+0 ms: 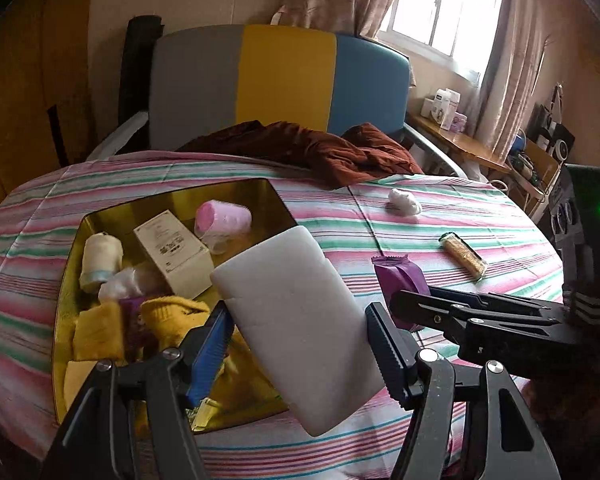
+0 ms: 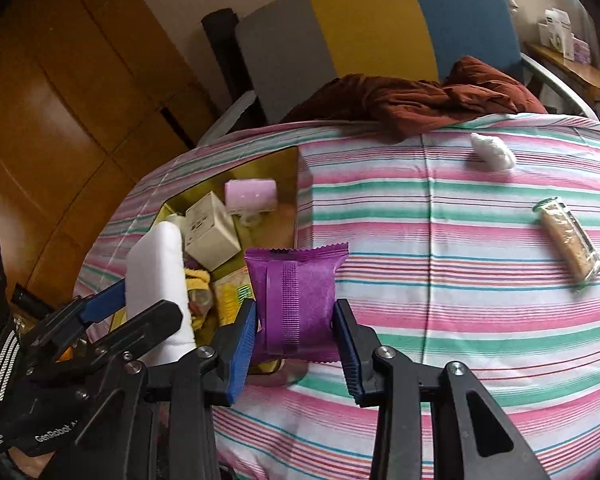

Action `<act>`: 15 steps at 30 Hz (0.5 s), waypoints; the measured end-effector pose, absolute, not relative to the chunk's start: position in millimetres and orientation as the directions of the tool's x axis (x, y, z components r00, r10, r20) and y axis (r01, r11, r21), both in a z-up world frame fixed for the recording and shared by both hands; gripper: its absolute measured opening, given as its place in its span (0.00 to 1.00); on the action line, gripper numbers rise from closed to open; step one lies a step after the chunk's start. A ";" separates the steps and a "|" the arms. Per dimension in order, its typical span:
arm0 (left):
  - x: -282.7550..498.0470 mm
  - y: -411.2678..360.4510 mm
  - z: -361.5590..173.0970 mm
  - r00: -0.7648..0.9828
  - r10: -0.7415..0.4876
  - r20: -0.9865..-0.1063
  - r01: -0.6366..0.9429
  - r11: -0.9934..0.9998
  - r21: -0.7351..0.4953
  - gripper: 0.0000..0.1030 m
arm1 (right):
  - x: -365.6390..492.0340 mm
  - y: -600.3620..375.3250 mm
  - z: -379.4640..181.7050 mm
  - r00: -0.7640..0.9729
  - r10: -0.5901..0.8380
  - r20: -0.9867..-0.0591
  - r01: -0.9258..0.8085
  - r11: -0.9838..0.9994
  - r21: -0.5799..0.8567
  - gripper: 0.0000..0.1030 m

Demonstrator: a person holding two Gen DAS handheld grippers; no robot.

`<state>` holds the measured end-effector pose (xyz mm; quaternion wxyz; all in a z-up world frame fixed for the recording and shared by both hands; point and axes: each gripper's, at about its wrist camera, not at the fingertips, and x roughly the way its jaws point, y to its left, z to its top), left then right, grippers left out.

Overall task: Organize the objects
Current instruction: 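Carry the sponge and purple packet over the gold tray with both tools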

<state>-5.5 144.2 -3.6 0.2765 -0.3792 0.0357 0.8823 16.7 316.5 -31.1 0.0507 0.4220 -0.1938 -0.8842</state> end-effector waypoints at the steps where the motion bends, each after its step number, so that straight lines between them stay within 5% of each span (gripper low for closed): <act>1: -5.8 142.8 -4.3 -0.560 0.458 -0.690 -0.512 -0.846 -0.146 0.65 | 17.0 315.0 -31.1 -0.638 -0.256 -0.726 -0.071 -0.919 0.387 0.37; 15: -16.4 76.1 -11.8 -0.594 0.408 -0.693 -0.400 -0.898 -0.186 0.66 | 10.2 292.5 -27.5 -0.629 -0.294 -0.720 -0.012 -0.922 0.387 0.37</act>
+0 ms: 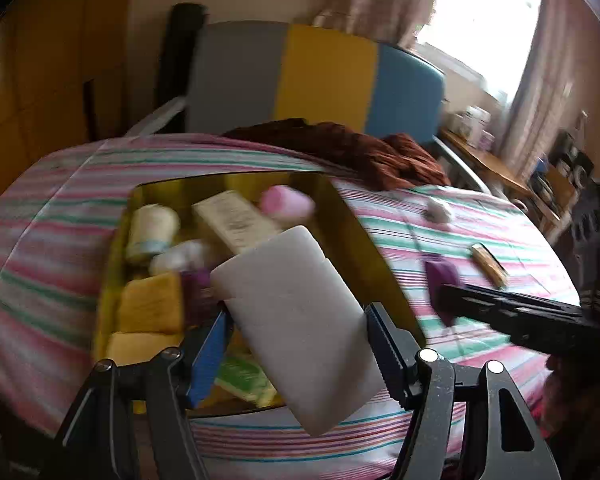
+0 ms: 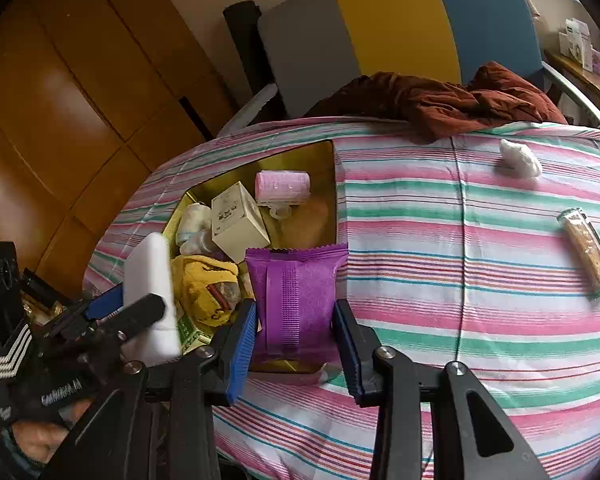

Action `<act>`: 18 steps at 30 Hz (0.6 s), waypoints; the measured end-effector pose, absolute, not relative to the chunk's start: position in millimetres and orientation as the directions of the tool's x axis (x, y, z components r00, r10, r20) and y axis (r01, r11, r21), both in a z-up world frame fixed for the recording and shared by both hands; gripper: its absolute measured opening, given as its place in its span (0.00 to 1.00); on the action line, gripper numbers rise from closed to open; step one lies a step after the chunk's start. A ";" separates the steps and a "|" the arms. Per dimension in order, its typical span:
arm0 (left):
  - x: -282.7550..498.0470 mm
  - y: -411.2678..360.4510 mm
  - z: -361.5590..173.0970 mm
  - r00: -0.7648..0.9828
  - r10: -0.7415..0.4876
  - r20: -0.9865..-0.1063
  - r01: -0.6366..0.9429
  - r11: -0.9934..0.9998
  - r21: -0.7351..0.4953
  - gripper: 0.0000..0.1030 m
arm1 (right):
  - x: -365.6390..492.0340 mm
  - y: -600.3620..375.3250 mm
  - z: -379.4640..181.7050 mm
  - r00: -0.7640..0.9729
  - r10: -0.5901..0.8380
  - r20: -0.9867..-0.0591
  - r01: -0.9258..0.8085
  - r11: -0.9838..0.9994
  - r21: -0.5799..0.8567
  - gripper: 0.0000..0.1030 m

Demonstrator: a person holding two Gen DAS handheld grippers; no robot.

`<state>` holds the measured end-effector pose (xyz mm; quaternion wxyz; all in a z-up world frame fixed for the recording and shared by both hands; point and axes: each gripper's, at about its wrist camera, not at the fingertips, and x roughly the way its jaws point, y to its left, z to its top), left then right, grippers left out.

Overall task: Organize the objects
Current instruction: 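Carry the sponge and purple packet over the gold tray with both tools, then lower the sponge and packet into the gold tray and open both tools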

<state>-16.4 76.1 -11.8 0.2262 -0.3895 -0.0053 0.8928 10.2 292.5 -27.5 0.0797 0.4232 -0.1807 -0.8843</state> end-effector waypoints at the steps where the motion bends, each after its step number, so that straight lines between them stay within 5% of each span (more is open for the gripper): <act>1: -18.3 66.0 -12.6 -0.602 0.393 -0.695 -0.377 -0.907 -0.186 0.65 | 9.3 291.3 -27.3 -0.628 -0.296 -0.719 -0.008 -0.922 0.387 0.37; 10: -23.5 -0.3 -26.3 -0.632 0.305 -0.713 -0.228 -0.952 -0.205 0.65 | -7.1 279.1 -28.7 -0.609 -0.306 -0.732 0.028 -0.930 0.366 0.37; 18: -26.3 14.4 -31.1 -0.606 0.343 -0.718 -0.270 -0.937 -0.220 0.65 | -29.3 266.7 -28.0 -0.596 -0.302 -0.744 0.052 -0.939 0.340 0.37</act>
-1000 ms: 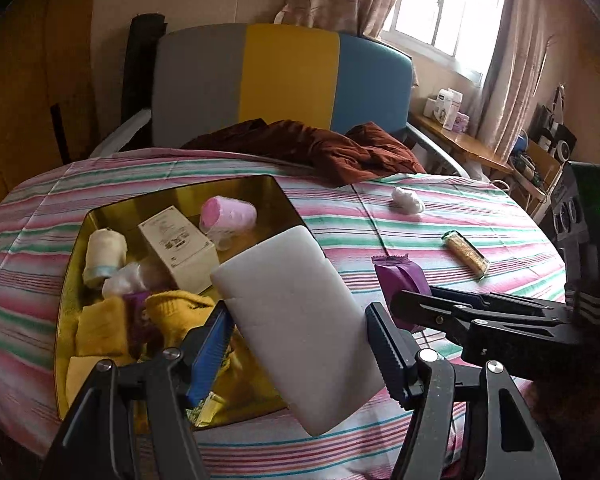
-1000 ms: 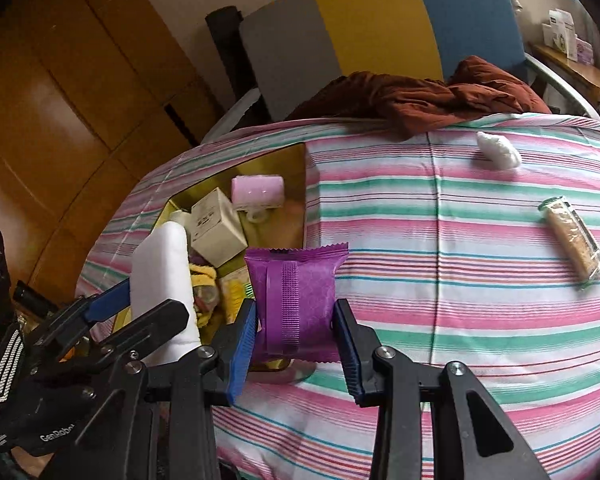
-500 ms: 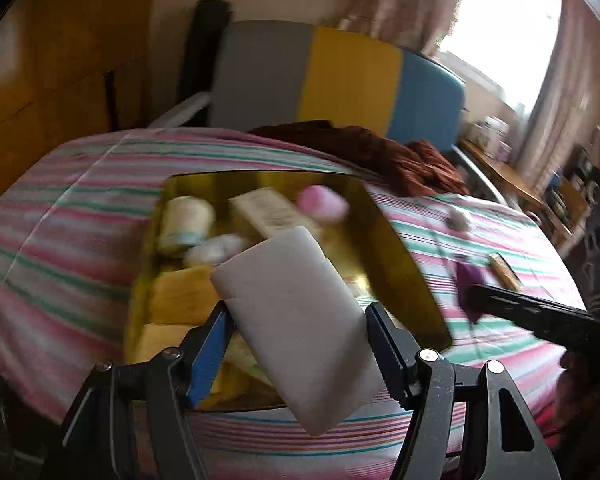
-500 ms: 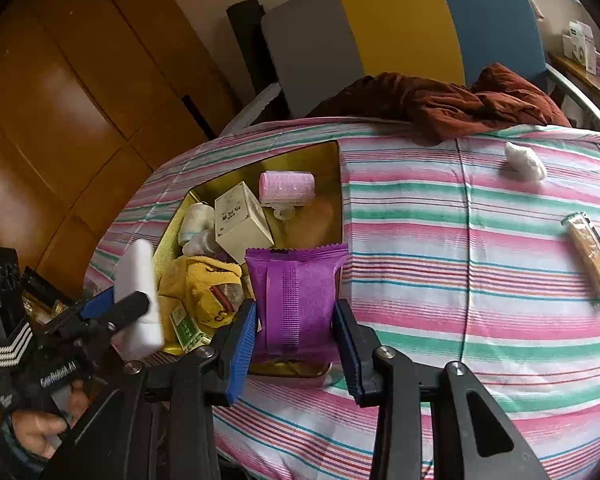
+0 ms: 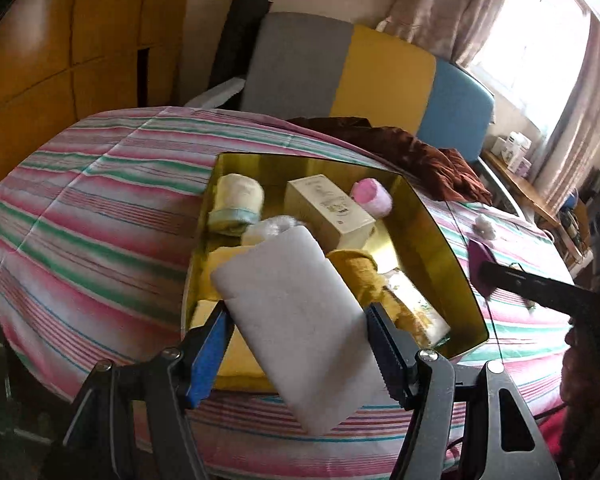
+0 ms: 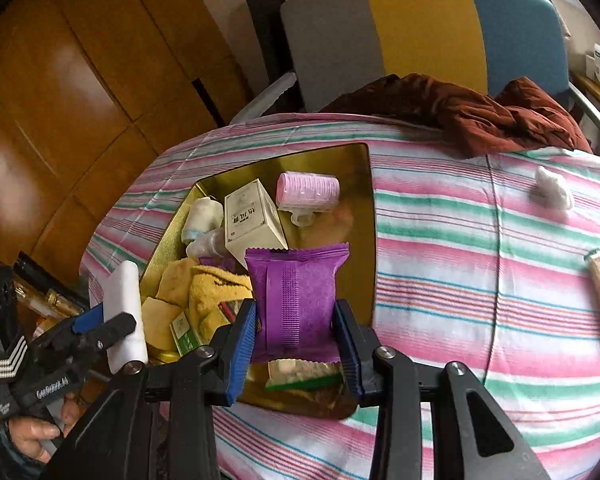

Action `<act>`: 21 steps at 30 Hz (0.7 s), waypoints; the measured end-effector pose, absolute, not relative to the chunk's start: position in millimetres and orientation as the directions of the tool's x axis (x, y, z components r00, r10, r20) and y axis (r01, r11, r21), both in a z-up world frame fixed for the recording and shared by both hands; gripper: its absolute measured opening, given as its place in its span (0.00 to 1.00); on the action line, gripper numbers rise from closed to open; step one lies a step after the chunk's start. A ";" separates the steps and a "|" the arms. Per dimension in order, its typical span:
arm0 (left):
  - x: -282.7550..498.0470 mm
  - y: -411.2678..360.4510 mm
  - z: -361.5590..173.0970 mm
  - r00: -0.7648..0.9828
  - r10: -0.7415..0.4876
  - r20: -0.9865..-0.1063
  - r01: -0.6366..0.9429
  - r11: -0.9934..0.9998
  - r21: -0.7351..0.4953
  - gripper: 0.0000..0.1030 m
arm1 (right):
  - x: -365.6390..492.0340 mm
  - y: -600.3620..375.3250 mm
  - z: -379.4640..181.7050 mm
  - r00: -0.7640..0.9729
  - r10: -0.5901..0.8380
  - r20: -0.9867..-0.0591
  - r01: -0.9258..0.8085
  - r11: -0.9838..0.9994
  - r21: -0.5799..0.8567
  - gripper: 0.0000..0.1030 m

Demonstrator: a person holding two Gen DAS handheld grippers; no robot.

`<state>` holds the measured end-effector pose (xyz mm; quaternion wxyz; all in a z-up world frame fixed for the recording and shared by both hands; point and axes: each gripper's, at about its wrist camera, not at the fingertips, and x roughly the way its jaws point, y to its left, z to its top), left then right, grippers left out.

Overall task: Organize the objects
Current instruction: 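Lower the sponge and packet into the gold tray and open both tools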

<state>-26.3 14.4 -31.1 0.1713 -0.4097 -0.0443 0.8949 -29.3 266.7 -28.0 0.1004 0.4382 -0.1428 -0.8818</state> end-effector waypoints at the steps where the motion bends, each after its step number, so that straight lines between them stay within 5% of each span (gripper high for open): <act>1: -26.8 17.3 -30.4 -0.604 0.347 -0.718 -0.276 -0.936 -0.220 0.65 | -33.0 266.0 -28.0 -0.594 -0.300 -0.746 0.051 -0.940 0.337 0.37; 10: -43.6 38.6 -22.0 -0.599 0.368 -0.711 -0.307 -0.926 -0.221 0.66 | -78.4 256.7 -22.0 -0.605 -0.219 -0.765 0.013 -0.964 0.266 0.46; 21: -49.8 59.1 -19.3 -0.592 0.397 -0.702 -0.353 -0.910 -0.217 0.66 | -61.6 273.4 -35.2 -0.602 -0.228 -0.765 -0.069 -0.940 0.334 0.46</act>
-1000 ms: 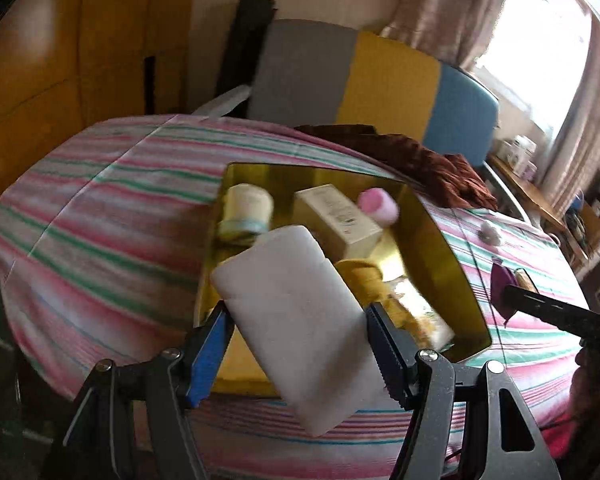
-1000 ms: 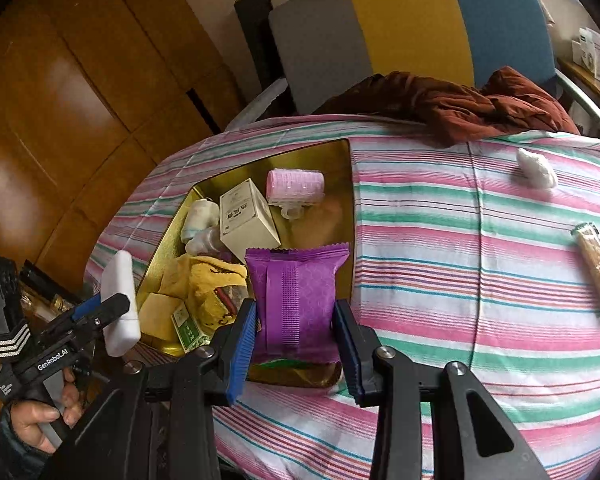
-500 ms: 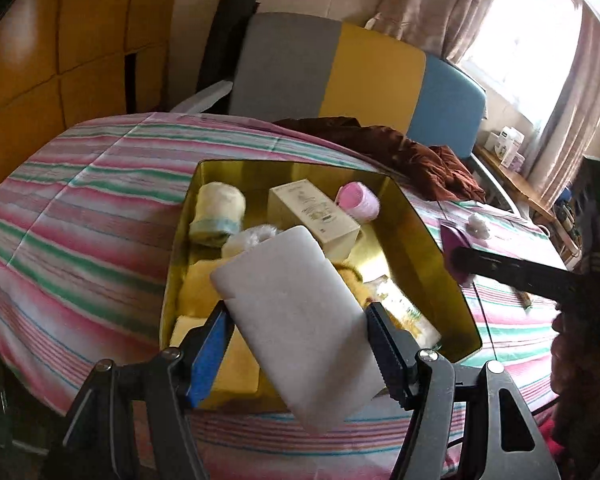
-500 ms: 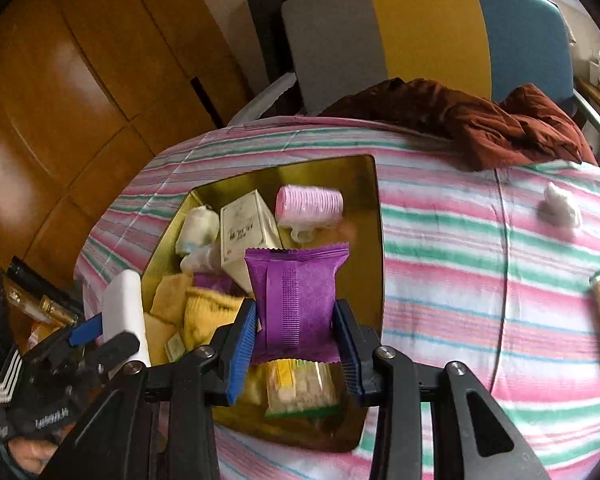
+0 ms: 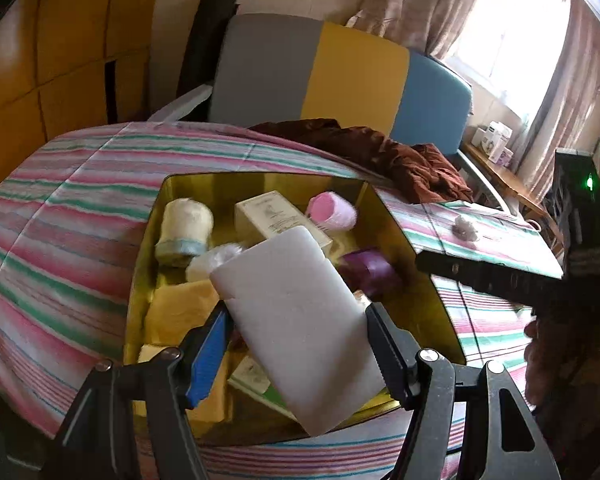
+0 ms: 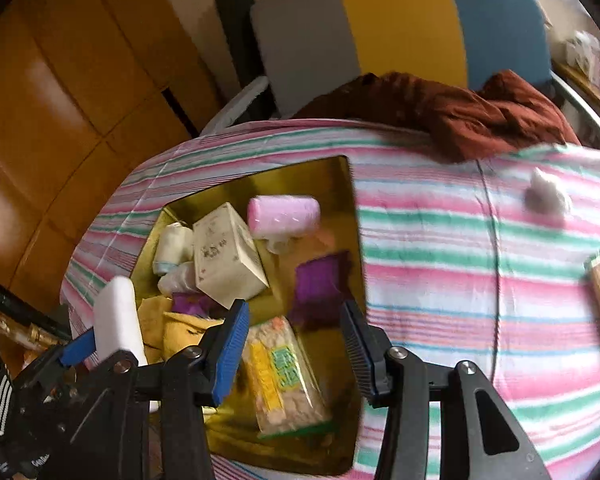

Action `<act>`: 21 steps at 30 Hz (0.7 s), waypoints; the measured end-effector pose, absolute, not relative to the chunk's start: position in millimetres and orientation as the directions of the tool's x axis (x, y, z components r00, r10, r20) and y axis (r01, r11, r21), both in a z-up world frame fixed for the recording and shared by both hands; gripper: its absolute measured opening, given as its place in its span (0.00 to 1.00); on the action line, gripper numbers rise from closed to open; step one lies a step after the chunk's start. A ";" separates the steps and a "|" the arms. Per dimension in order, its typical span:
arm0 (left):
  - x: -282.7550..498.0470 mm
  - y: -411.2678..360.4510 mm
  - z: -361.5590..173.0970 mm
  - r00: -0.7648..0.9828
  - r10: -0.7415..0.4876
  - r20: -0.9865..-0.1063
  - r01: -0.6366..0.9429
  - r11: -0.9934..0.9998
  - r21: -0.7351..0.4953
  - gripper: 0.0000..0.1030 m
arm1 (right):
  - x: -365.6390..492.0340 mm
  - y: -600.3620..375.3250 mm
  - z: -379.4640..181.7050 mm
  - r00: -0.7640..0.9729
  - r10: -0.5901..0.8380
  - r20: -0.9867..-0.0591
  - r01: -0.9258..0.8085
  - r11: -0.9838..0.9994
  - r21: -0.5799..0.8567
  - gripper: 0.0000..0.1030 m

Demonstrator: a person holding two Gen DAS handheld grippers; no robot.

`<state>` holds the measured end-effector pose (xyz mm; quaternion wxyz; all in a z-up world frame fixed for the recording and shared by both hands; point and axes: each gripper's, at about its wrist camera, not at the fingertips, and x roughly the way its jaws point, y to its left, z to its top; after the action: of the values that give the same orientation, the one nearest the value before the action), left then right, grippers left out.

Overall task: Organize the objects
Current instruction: 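Lower the sponge and packet into the gold tray and open both tools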

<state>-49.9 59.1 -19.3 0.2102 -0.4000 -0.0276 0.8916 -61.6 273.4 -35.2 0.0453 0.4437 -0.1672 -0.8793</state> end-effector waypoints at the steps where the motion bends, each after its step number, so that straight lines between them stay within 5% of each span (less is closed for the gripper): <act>1: -51.0 63.3 -18.0 -0.590 0.402 -0.700 -0.361 -0.907 -0.217 0.66 | -58.0 277.3 -36.0 -0.603 -0.222 -0.766 -0.083 -0.938 0.337 0.46; 21: -67.1 95.9 -33.0 -0.520 0.432 -0.737 -0.361 -0.893 -0.269 0.88 | -32.6 301.8 -39.7 -0.617 -0.175 -0.768 -0.167 -0.924 0.344 0.48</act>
<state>-67.1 95.9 -33.0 0.2275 -0.4339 -0.0410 0.8708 -32.6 301.8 -39.7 0.0022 0.4378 -0.1949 -0.8777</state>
